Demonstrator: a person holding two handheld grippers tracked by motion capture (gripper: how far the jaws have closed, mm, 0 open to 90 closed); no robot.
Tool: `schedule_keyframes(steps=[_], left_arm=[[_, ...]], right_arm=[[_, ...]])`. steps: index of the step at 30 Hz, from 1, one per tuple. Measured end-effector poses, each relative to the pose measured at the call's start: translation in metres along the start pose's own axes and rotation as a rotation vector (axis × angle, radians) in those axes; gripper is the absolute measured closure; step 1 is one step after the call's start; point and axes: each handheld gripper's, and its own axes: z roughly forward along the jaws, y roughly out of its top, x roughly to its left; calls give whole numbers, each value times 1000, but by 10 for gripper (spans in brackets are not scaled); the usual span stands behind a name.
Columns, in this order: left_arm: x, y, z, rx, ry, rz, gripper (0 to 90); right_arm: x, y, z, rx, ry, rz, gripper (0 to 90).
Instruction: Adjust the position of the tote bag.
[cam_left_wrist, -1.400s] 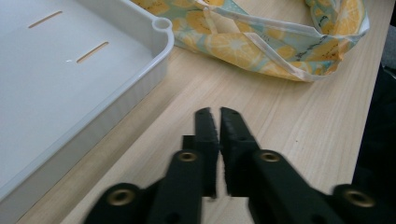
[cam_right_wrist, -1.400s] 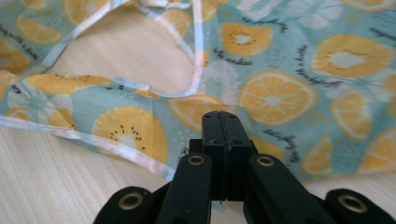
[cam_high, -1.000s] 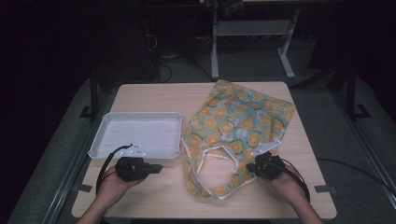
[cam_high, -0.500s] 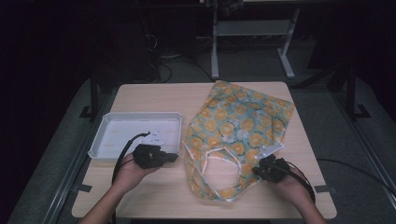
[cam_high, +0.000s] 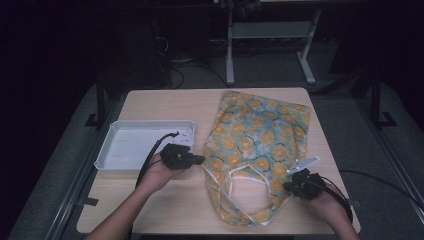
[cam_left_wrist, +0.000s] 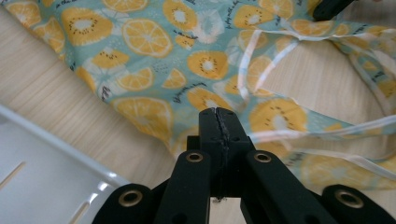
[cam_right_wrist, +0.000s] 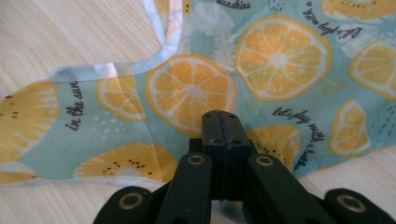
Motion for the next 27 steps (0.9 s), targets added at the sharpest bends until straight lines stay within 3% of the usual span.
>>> schedule_keyframes(steps=[5, 8, 12, 13, 16, 17, 22, 24, 27], left_arm=[[1, 6, 17, 33, -11, 5, 899], [-1, 8, 32, 99, -24, 30, 899], [-5, 7, 46, 158, -25, 34, 899], [-5, 6, 48, 185, -28, 54, 899], [-8, 6, 53, 212, -23, 50, 899], [-8, 5, 56, 249, -17, 70, 899], [-7, 3, 62, 286, -14, 63, 900], [-8, 0, 65, 296, -18, 57, 900], [-9, 0, 64, 301, -17, 62, 900]], right_arm=[[-1, -6, -3, 2, -13, 10, 896], [-2, -12, -7, -1, -18, 22, 896], [-1, -16, -9, -3, -17, 29, 895], [0, -16, -9, -5, -19, 24, 895], [1, -15, -10, -7, -21, 13, 895], [1, -12, -13, -53, -7, 15, 895], [-1, -2, -8, -56, -12, -3, 895], [-2, -1, -3, -26, -19, -10, 896], [-3, -2, -1, -22, -31, -20, 896]])
